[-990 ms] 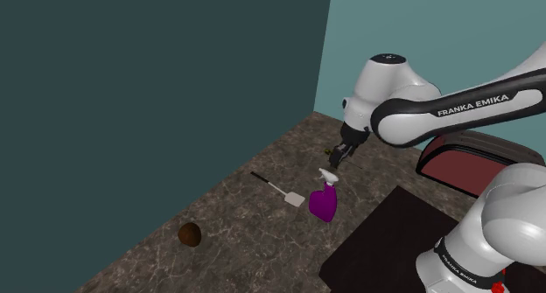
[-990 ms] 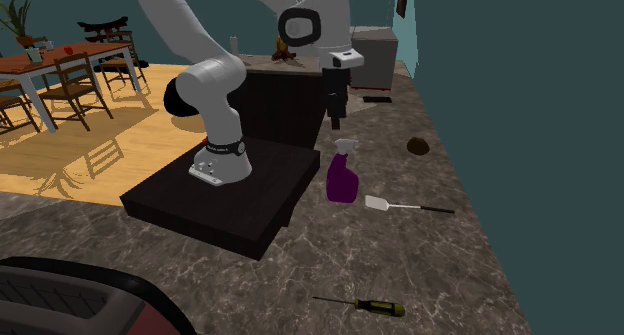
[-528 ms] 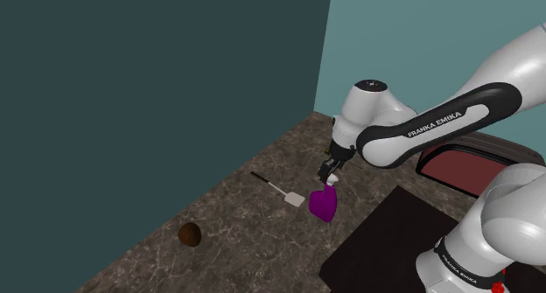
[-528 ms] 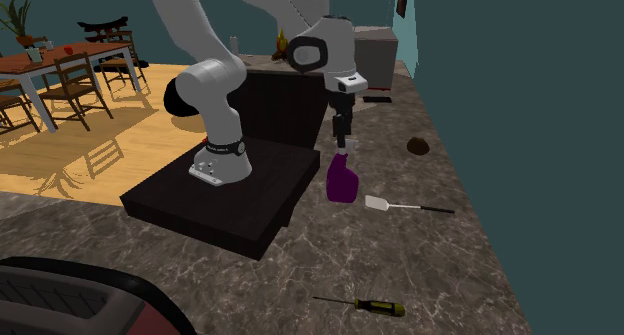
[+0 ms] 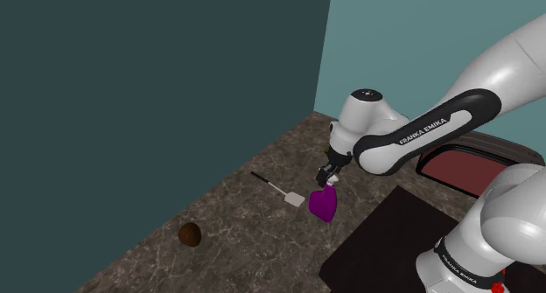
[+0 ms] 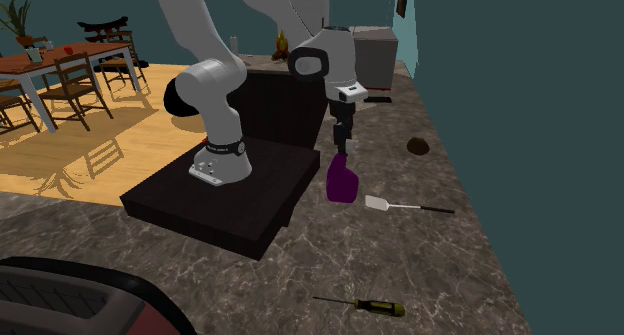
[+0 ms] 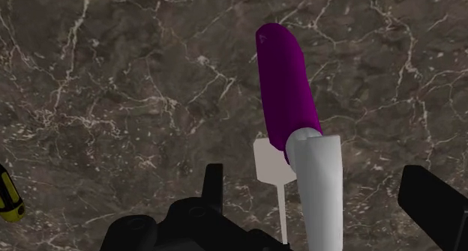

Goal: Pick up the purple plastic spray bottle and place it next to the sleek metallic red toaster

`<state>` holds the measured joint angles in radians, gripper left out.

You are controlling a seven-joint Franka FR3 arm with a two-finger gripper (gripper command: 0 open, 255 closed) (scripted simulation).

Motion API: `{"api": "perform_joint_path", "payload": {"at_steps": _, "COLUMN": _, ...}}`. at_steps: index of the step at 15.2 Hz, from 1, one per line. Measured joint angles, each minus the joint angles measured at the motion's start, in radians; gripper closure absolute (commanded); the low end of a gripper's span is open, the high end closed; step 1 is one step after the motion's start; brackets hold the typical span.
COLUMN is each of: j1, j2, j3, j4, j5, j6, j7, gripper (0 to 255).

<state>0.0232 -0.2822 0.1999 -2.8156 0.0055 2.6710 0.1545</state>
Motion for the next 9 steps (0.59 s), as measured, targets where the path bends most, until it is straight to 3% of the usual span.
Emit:
{"api": "perform_joint_path", "payload": {"at_steps": 3, "j1": 0.0, "j2": 0.001, "j3": 0.0, "j4": 0.0, "j5": 0.0, "j6": 0.001, "j7": 0.0, "gripper": 0}}
{"api": "perform_joint_path", "payload": {"at_steps": 4, "j1": 0.0, "j2": 0.001, "j3": 0.0, "j4": 0.0, "j5": 0.0, "j6": 0.001, "j7": 0.0, "gripper": 255}}
{"api": "perform_joint_path", "payload": {"at_steps": 9, "j1": 0.0, "j2": 0.001, "j3": 0.0, "j4": 0.0, "j5": 0.0, "j6": 0.001, "j7": 0.0, "gripper": 255}}
